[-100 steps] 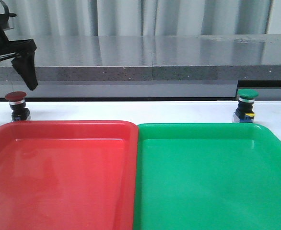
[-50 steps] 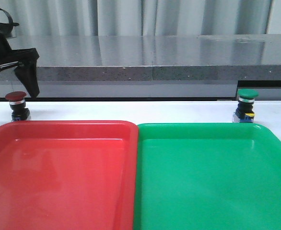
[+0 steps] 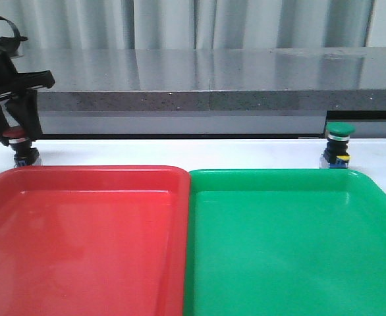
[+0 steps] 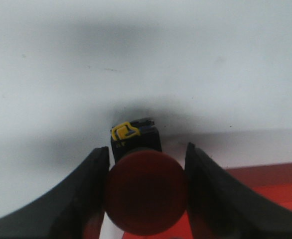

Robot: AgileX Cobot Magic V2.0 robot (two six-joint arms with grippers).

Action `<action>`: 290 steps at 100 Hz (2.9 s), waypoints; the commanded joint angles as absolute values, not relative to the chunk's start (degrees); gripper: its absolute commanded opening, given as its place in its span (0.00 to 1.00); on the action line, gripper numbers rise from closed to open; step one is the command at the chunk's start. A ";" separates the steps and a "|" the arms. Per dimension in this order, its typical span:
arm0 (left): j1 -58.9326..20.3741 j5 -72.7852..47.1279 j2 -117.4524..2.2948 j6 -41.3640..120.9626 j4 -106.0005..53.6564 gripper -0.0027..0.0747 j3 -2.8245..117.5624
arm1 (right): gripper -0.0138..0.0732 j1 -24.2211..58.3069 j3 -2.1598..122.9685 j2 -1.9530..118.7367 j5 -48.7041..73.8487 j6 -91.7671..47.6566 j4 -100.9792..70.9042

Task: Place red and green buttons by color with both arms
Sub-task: 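Close the left gripper on the red button and lift it, then carry the red button forward and lower it into the red tray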

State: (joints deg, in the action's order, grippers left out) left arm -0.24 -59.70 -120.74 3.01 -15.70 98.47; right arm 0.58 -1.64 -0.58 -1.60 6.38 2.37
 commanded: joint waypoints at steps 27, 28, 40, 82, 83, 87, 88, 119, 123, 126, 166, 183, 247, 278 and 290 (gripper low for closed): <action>-0.32 -59.06 -117.43 3.02 -19.16 0.07 101.03 | 0.08 0.22 -0.52 -1.87 -5.91 6.09 2.93; -0.32 -59.06 -117.43 3.02 -19.16 0.06 101.21 | 0.08 0.22 -0.52 -1.87 -5.91 6.09 2.93; -0.32 -59.06 -116.62 2.89 -19.16 0.05 103.49 | 0.08 0.22 -0.52 -1.87 -5.91 6.09 2.93; -6.41 -58.36 -107.31 2.34 -18.01 0.05 104.60 | 0.08 0.22 -0.52 -1.87 -5.91 6.09 2.93; -6.60 -58.36 -107.13 2.09 -18.01 0.05 104.59 | 0.08 0.22 -0.52 -1.87 -5.91 6.09 2.93; -7.77 -58.36 -106.49 1.11 -17.73 0.05 104.33 | 0.08 0.22 -0.52 -1.87 -5.91 6.09 2.93; -7.95 -58.36 -106.38 0.77 -17.72 0.05 104.33 | 0.08 0.22 -0.52 -1.87 -5.91 6.09 2.93; -17.23 -57.96 -102.80 -7.59 -9.45 0.05 99.67 | 0.08 0.22 -0.52 -1.87 -5.91 6.09 2.93; -18.32 -57.09 -102.50 -8.90 -8.28 0.05 98.67 | 0.08 0.22 -0.52 -1.87 -5.91 6.09 2.93; -19.33 -56.39 -101.92 -10.08 -7.27 0.05 97.58 | 0.08 0.22 -0.52 -1.87 -5.91 6.09 2.93; -27.21 -50.04 -98.31 -20.03 -4.95 0.05 82.23 | 0.08 0.22 -0.52 -1.87 -5.91 6.09 2.93; -27.61 -48.23 -98.16 -21.03 -5.24 0.05 77.62 | 0.08 0.22 -0.52 -1.87 -5.91 6.09 2.93; -27.61 -50.73 -103.36 -21.03 -6.80 0.05 76.38 | 0.08 0.22 -0.52 -1.87 -5.91 6.09 2.93; -27.61 -51.91 -103.35 -21.03 -6.91 0.44 76.38 | 0.08 0.22 -0.52 -1.87 -5.91 6.09 2.93; -27.61 -51.91 -103.35 -21.03 -6.91 0.56 76.38 | 0.08 0.22 -0.52 -1.87 -5.91 6.09 2.93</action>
State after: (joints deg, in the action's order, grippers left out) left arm -27.17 -52.09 -105.74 -20.57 -6.15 75.12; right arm 0.58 -1.64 -0.58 -1.60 6.36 2.47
